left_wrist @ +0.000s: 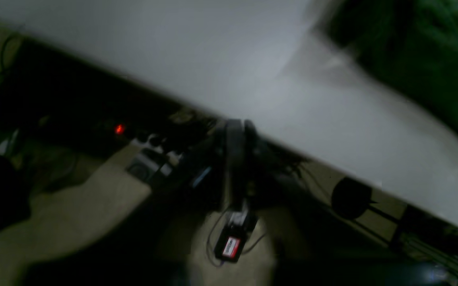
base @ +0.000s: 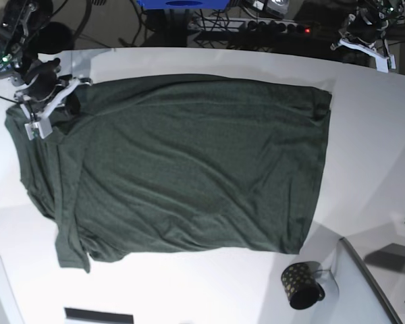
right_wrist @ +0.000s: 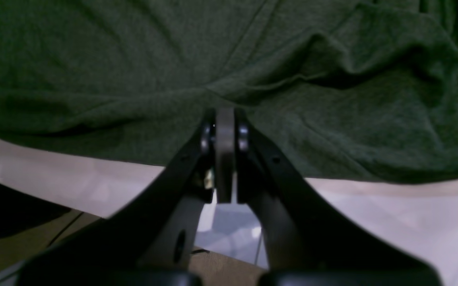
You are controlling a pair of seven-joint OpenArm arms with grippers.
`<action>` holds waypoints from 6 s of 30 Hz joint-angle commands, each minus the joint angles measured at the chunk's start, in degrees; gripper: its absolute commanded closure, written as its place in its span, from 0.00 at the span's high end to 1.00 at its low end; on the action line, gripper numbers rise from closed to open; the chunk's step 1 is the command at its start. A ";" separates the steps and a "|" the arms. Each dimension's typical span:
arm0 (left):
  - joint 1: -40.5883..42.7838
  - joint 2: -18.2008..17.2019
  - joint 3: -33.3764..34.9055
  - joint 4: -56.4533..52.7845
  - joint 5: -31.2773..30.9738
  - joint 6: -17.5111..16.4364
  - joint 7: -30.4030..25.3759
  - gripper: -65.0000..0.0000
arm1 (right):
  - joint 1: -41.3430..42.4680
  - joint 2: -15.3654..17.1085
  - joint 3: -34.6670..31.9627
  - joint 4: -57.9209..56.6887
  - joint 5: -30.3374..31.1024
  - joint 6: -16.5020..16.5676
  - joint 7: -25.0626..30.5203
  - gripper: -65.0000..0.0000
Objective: Layout the t-shirt on the table in an organized manner, then fold the t-shirt properly
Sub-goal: 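Lower the left gripper onto the shirt's corner and grasp it, then pull the corner held by the left gripper away from the shirt, then move the right gripper inward along the collar edge and regrasp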
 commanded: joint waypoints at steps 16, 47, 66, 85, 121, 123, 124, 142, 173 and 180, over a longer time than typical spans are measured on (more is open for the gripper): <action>-1.21 -1.17 -0.18 8.26 -11.07 -0.56 5.75 0.72 | 0.09 1.62 -0.27 0.40 0.70 0.28 1.44 0.00; -11.23 1.29 5.09 -0.09 -1.22 -0.56 5.75 0.32 | 1.41 1.97 0.09 -2.59 0.70 0.28 1.44 0.00; -5.96 1.20 5.00 3.51 -1.49 -0.56 6.10 0.00 | 2.20 1.97 0.17 -2.68 0.70 0.28 1.44 0.01; -4.02 5.25 5.27 18.63 -1.75 -0.56 12.60 0.00 | 2.11 1.97 -0.09 -2.68 0.70 0.28 1.44 0.01; -21.60 6.04 6.94 4.22 -1.66 6.78 12.17 0.00 | 0.44 2.06 -0.44 -2.68 0.61 0.28 1.18 0.00; -22.04 6.04 6.94 4.22 -1.66 6.87 12.17 0.00 | 0.27 2.06 -0.44 -2.59 0.61 0.28 1.18 0.00; -22.13 6.12 6.94 4.22 -1.66 6.87 12.08 0.00 | 0.27 2.06 -0.44 -2.59 0.61 0.28 1.18 0.00; -19.67 6.04 6.94 4.92 -1.75 12.94 7.42 0.46 | 0.18 3.03 -0.44 -2.59 0.61 0.28 1.09 0.00; -1.82 2.78 -16.27 15.91 -1.66 2.12 7.33 0.00 | 2.73 9.27 -37.01 -7.60 0.61 -1.53 6.63 0.00; -1.82 2.87 -16.27 15.56 -1.58 2.12 7.33 0.00 | 4.84 9.27 -36.66 -11.64 0.61 -1.62 6.72 0.00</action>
